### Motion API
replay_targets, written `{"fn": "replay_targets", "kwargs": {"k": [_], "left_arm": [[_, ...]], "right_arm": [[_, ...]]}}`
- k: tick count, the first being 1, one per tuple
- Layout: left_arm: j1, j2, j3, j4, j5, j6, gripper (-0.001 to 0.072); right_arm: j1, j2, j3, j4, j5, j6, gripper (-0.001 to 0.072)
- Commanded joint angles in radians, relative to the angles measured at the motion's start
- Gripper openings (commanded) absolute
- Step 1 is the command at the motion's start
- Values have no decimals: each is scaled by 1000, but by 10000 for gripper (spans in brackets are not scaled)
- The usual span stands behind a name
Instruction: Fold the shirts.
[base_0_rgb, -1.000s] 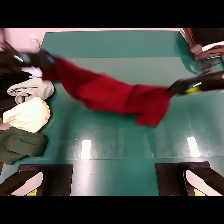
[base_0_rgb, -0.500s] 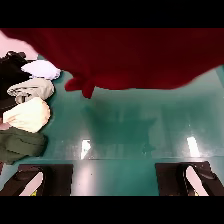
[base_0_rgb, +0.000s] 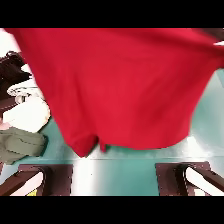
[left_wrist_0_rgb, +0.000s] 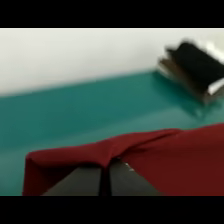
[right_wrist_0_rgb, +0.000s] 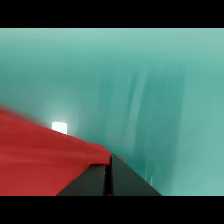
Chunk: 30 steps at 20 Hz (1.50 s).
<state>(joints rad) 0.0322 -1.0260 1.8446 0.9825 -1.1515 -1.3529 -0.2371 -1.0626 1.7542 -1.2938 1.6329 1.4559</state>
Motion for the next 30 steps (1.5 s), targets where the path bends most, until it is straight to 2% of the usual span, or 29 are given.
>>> {"fn": "replay_targets", "kwargs": {"k": [1,5,7,8,9,10,12,13,15,16,22,24,26,30], "left_arm": [[-51,-193,-123,7,-54,-7,21],[-101,-466,-154,5,64,7,23],[-86,-539,-154,9,100,-24,28],[-72,-553,-154,9,101,-46,285],[-51,-554,-154,8,99,-87,637],[-23,-550,-147,6,69,-120,672],[41,-522,-140,8,-40,-132,671],[69,-500,-144,23,-107,-131,610],[86,-428,-216,139,-158,-132,591],[86,-369,-299,195,-156,-132,591],[86,-34,-1025,159,-76,-131,591],[86,17,-1199,94,-33,-98,591],[86,30,-1307,-4,8,-41,591],[83,29,-1378,-89,96,2,590]], "right_arm": [[72,-156,-154,-124,17,31,11],[109,-332,-220,-120,-107,31,12],[115,-412,-174,-111,-146,31,13],[116,-446,-132,-106,-150,37,27],[115,-475,-86,-79,-148,37,234],[103,-492,-45,-47,-137,36,390],[81,-497,8,35,-96,17,386],[67,-479,5,71,-72,-1,385],[47,-414,-64,100,-51,-14,385],[43,-371,-118,101,-53,-17,385],[43,-126,-444,179,-149,-37,377],[43,-73,-505,205,-195,-37,376],[43,-43,-532,203,-204,-37,376],[43,-33,-533,207,-198,-37,376]]}}
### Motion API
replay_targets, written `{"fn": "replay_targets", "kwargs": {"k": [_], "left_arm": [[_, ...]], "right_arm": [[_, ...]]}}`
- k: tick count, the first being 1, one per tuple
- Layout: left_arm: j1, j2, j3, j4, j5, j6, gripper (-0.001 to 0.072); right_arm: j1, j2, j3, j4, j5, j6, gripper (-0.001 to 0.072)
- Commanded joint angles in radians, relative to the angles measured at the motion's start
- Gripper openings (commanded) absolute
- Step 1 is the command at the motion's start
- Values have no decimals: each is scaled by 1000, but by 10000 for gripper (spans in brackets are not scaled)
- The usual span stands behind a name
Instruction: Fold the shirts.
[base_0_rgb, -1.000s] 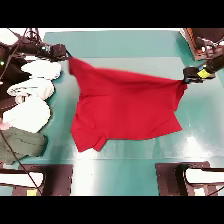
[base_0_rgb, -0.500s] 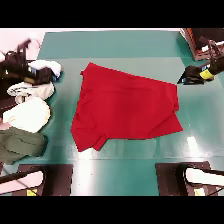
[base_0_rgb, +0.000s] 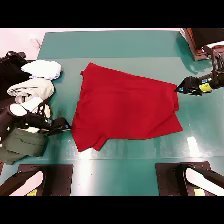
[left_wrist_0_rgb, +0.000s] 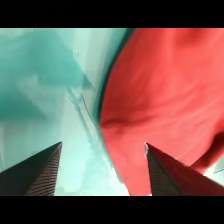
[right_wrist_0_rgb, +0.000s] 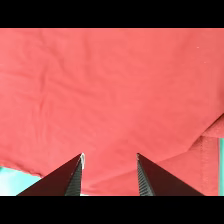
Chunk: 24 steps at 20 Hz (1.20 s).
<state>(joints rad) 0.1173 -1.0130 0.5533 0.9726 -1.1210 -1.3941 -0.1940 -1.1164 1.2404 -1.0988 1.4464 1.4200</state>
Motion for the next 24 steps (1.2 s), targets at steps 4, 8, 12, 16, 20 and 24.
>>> {"fn": "replay_targets", "kwargs": {"k": [4,8,12,16,20,24], "left_arm": [[-156,16,-87,-114,154,41,553],[-201,17,-63,-105,147,6,23],[-201,18,47,-82,79,8,22],[-201,18,76,-82,102,8,23],[-201,18,76,-83,106,6,23],[-201,18,76,-83,105,-16,23]], "right_arm": [[0,21,-19,33,-15,-1,377],[-62,21,-41,22,49,-16,376],[-253,78,-267,-117,66,-17,382],[-524,101,-551,-150,30,-5,480],[-618,31,-723,72,-91,-93,438],[-506,-47,-735,157,-251,-98,434]]}}
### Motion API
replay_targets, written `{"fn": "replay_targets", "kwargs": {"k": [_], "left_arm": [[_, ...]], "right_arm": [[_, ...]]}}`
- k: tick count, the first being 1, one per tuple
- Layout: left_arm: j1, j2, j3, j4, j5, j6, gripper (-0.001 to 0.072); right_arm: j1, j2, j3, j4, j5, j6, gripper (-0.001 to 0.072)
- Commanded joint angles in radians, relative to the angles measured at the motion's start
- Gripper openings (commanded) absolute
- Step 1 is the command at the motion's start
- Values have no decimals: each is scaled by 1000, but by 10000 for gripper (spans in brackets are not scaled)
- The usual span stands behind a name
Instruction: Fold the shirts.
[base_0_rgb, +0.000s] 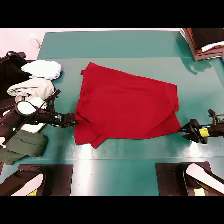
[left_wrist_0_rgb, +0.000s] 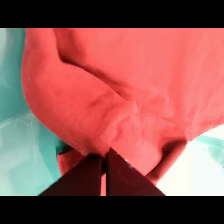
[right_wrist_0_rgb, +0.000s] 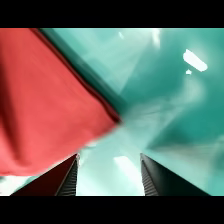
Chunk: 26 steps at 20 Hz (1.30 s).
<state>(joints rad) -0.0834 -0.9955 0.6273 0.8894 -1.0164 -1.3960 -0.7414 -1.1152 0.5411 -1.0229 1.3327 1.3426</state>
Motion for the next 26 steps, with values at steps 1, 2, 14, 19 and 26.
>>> {"fn": "replay_targets", "kwargs": {"k": [1,2,14,19,26], "left_arm": [[0,1,2,0,0,-15,23],[0,1,4,0,0,-19,23],[0,248,748,279,-50,-151,21],[0,291,1295,315,-47,-149,21],[0,252,1431,399,-16,-149,20]], "right_arm": [[80,-57,-24,98,-172,-20,393],[118,-61,-6,98,-198,-20,274],[372,302,672,54,-87,-36,12],[286,423,1154,51,-53,-12,12],[149,311,1539,55,137,77,11]]}}
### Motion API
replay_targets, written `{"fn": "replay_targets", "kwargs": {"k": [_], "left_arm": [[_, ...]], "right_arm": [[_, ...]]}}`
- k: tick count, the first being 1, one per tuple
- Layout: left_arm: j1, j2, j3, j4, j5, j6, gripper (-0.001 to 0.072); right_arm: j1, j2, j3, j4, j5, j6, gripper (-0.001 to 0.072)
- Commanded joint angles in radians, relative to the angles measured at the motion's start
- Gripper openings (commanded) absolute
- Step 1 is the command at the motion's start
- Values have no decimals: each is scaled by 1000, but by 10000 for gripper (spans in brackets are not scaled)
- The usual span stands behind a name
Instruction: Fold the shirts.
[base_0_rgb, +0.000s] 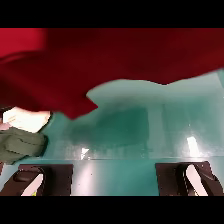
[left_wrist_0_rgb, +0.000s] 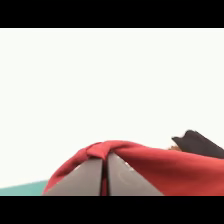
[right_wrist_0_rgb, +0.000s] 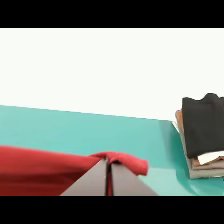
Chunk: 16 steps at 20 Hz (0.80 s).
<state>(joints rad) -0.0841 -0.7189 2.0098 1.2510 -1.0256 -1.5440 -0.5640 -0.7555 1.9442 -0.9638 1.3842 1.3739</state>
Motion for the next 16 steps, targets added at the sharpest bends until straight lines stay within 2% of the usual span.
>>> {"fn": "replay_targets", "kwargs": {"k": [1,5,9,12,16], "left_arm": [[1,-55,48,40,-51,-1,20],[1,-257,-12,26,-256,-1,22],[1,-474,-196,-29,-319,-1,23],[1,-631,-322,-74,-288,5,24],[12,-838,-339,-86,-168,26,23]], "right_arm": [[-13,-80,150,-4,114,60,11],[111,-202,16,-35,161,72,10],[298,-379,-179,-303,179,83,10],[396,-537,-280,-408,160,82,10],[415,-769,-252,-403,111,83,10]]}}
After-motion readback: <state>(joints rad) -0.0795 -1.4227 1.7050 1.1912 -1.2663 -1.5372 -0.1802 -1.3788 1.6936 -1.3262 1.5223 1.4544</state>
